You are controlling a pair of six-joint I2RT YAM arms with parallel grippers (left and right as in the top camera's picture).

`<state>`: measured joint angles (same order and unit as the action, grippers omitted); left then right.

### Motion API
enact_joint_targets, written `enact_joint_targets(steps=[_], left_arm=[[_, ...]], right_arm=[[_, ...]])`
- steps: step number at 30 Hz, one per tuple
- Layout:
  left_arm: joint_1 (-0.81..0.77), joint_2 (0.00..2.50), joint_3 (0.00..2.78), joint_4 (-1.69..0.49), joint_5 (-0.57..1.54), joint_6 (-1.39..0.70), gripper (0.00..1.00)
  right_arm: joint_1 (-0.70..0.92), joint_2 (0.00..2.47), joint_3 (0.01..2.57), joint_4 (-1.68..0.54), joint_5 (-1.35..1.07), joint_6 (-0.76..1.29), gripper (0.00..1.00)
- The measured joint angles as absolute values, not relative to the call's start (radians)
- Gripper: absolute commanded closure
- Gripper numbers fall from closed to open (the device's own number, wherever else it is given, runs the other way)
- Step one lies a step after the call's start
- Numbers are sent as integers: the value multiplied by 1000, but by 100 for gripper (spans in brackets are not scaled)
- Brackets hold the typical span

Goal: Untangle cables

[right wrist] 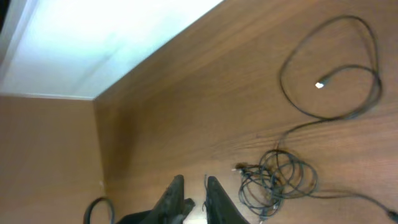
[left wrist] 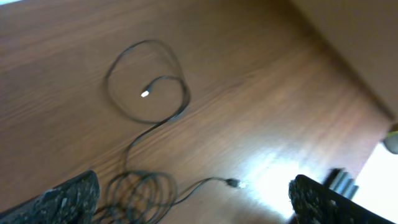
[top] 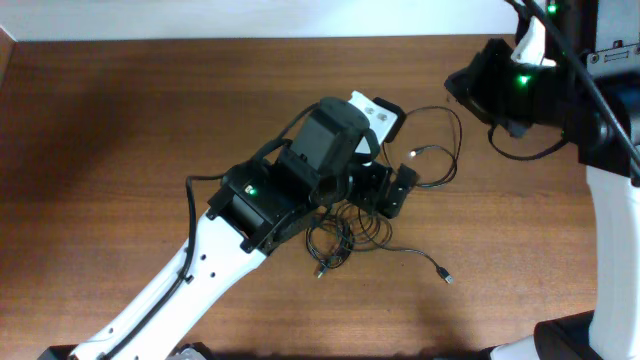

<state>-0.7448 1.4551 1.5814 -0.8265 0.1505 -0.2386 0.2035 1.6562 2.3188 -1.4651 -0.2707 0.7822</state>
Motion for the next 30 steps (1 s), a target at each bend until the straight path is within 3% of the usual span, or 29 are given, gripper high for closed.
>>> enact_joint_targets(steps=[3,4,10,13,15,21,23,26,28,30], left_arm=[[-743,1455,1581,-884,97,-230,1],[-743,1455,1581,-915,65,-228,1],[-704,1455,1581,-962,-46,-268,1],[-693,1455,1581,-994,-60,-288,1],[-693,1455,1581,-1016,-60,-292,1],[-693,1455,1581,-1057,-61,-295,1],[-693,1455,1581,-1058,-61,-296,1],[-693,1455,1581,-1059,-60,-296,1],[-693,1455,1581,-1058,-61,-295,1],[-693,1455,1581,-1059,-61,-296,1]], right_arm=[[146,1661,2320,-1539,-178,747,20],[126,1671,2320,-1591,-132,722,15],[118,1812,2145,-1671,-43,619,12],[120,1910,2032,-1614,-119,602,14],[136,1953,1988,-1536,-169,580,23],[233,2099,1971,-1378,-158,565,25],[232,2134,1958,-1375,-116,561,37],[235,2143,1843,-1290,-109,572,44],[246,2150,1743,-1190,-109,576,61],[257,2152,1675,-1097,-109,578,67]])
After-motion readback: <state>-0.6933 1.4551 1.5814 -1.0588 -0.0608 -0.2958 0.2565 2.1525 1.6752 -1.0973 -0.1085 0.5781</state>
